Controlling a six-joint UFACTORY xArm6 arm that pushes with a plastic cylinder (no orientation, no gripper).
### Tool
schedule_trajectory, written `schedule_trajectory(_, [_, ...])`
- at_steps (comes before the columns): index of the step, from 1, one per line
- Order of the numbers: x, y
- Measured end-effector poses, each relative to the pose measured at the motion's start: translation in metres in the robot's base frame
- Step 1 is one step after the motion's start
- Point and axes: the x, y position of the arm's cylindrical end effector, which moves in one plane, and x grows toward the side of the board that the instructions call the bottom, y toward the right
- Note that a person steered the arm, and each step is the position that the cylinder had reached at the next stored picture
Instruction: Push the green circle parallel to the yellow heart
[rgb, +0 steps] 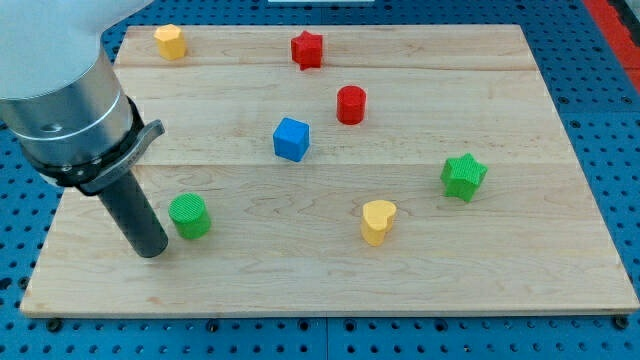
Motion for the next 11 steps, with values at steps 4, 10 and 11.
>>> schedule_trajectory(4, [0.009, 0.022])
schedule_trajectory(10, [-0.033, 0.068])
schedule_trajectory(11, [-0.005, 0.114])
